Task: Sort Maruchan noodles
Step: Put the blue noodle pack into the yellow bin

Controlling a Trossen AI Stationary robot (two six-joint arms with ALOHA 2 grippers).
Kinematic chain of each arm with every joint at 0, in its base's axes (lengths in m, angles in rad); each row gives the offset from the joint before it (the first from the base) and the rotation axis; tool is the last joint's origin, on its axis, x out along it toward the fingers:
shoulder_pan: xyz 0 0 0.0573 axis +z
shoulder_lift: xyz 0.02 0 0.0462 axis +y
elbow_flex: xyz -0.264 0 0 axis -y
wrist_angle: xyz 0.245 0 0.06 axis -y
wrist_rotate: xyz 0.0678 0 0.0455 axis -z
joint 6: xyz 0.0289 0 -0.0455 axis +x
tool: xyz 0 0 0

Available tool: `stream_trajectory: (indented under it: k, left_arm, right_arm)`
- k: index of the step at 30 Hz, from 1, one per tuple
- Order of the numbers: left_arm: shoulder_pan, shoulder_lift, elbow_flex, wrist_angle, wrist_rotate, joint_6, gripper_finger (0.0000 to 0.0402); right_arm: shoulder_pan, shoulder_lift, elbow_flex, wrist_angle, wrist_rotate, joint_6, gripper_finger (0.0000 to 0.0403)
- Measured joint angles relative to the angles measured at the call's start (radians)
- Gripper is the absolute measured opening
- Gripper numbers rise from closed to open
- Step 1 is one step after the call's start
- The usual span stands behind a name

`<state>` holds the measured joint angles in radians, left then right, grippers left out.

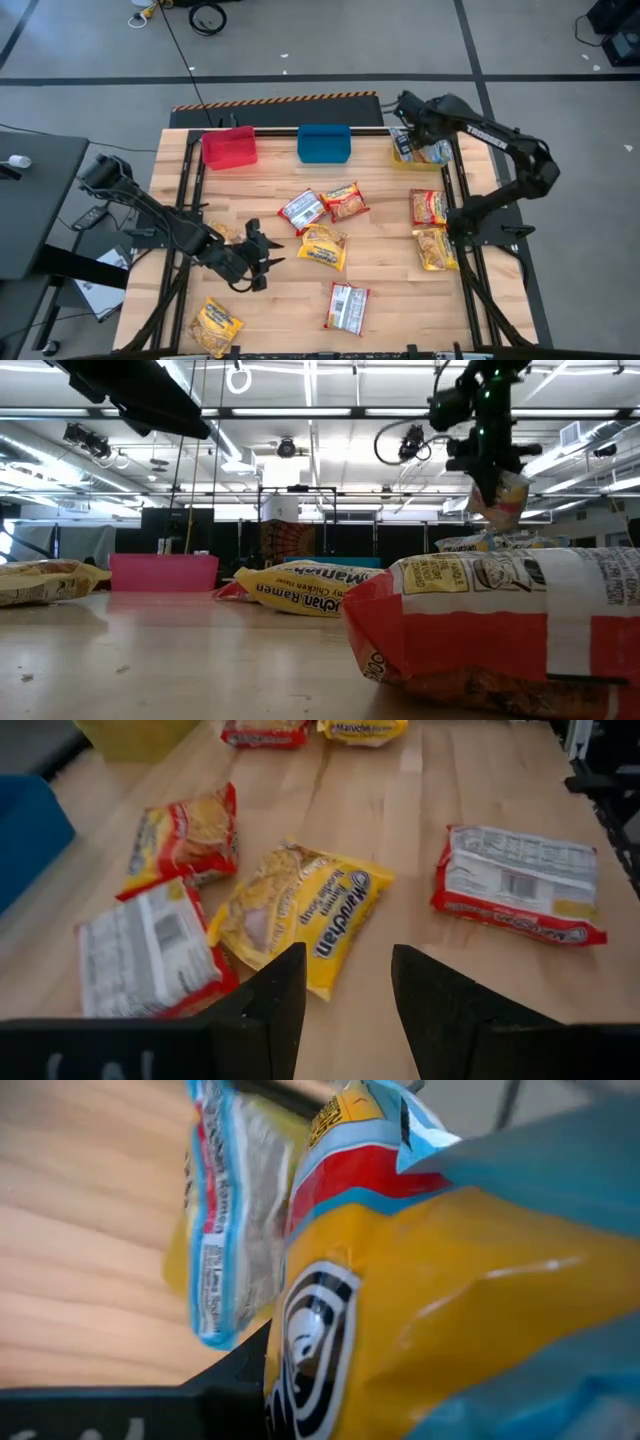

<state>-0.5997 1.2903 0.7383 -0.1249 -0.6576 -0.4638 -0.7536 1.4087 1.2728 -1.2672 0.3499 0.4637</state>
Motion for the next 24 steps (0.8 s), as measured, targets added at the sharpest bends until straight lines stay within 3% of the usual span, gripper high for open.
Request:
stream_trajectory:
  k: [7, 12, 16, 24]
  left_arm:
    - [-0.013, 0.022, 0.000, 0.000, 0.022, -0.024, 0.0153]
    - [-0.017, 0.022, 0.000, 0.002, 0.023, -0.024, 0.0153]
    - [-0.017, 0.022, 0.000, 0.002, 0.023, -0.023, 0.0153]
    - [-0.015, 0.021, 0.000, 0.003, 0.024, 0.030, 0.0153]
  right_arm:
    - [-0.132, 0.150, 0.000, 0.048, -0.294, -0.084, 0.0152]
    - [-0.226, 0.246, 0.002, 0.037, -0.416, -0.098, 0.0152]
    - [-0.285, 0.287, 0.010, 0.039, -0.454, -0.097, 0.0152]
    - [-0.336, 0.275, 0.060, 0.080, -0.379, -0.076, 0.0152]
